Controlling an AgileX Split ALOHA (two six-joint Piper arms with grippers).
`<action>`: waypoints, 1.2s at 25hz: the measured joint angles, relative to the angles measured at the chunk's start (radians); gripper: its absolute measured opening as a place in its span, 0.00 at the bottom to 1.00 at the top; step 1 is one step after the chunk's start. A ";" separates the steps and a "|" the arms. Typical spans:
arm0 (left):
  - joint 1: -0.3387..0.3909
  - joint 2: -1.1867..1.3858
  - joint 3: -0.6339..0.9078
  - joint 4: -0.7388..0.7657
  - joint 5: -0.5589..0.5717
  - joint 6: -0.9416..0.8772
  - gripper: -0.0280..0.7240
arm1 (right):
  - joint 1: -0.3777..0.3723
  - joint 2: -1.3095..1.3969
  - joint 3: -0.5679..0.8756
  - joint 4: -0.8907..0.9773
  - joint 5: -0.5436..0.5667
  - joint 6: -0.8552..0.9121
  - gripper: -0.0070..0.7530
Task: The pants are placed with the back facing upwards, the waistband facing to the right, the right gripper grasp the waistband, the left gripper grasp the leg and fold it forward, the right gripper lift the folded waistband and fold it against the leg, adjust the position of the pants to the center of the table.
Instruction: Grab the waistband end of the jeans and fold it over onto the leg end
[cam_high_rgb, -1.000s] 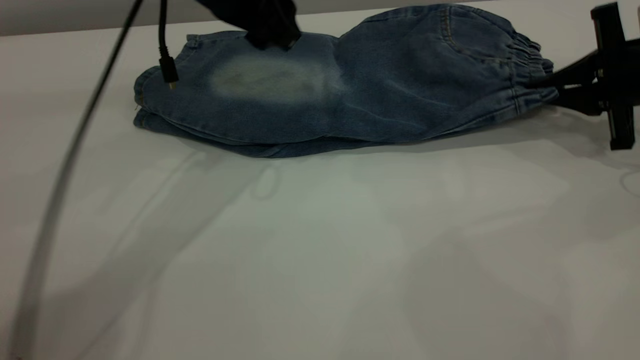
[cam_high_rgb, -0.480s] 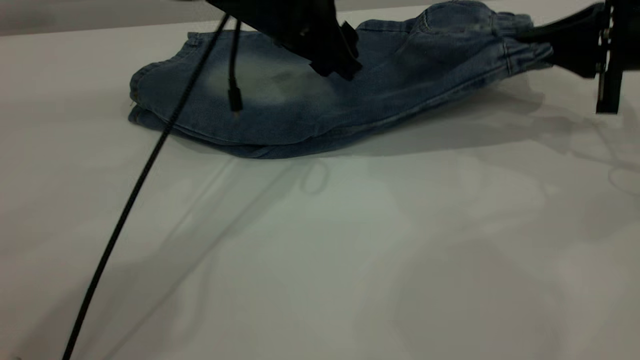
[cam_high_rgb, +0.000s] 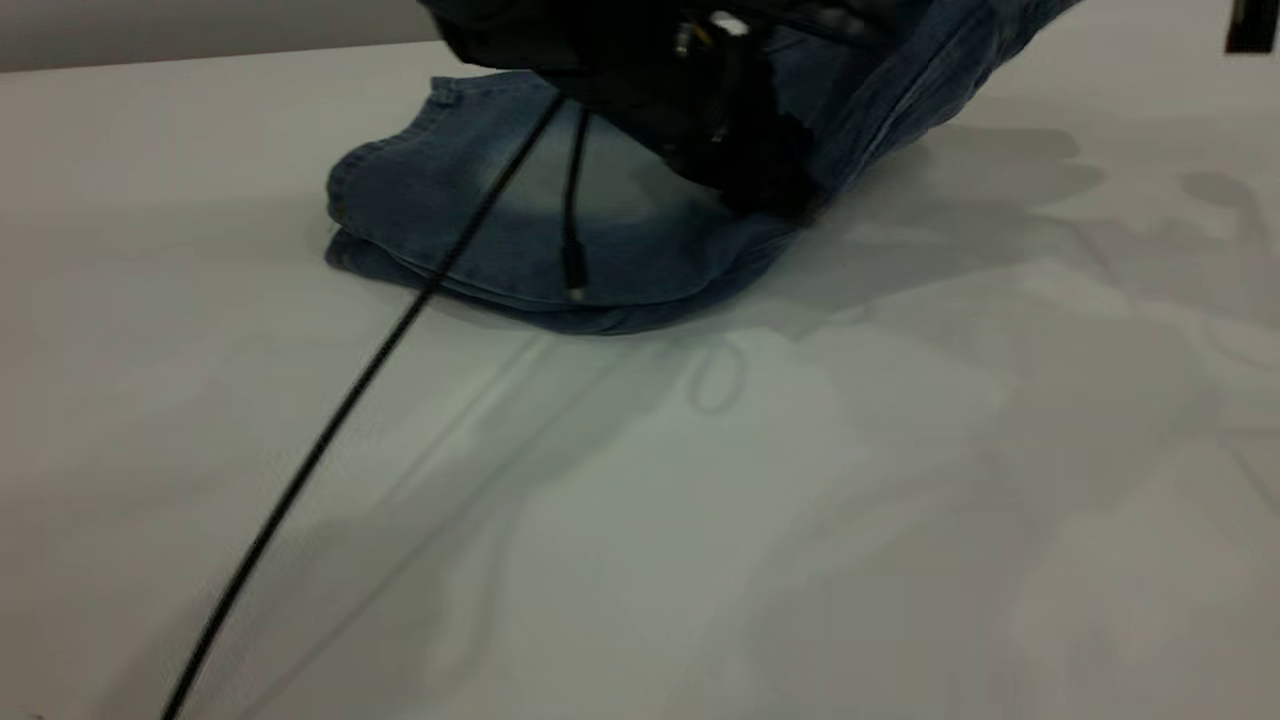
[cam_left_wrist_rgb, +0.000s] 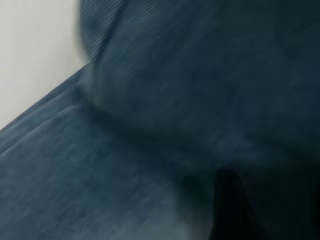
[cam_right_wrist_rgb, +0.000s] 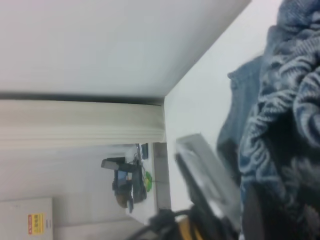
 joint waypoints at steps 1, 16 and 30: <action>-0.014 0.002 -0.009 0.000 0.006 -0.010 0.52 | 0.012 -0.005 0.000 -0.001 0.002 0.000 0.05; -0.003 -0.022 -0.080 0.005 0.141 -0.033 0.52 | 0.083 -0.008 -0.001 -0.050 -0.003 0.011 0.05; 0.130 -0.023 -0.076 0.046 0.470 0.102 0.52 | 0.083 -0.012 -0.002 -0.003 -0.001 0.001 0.05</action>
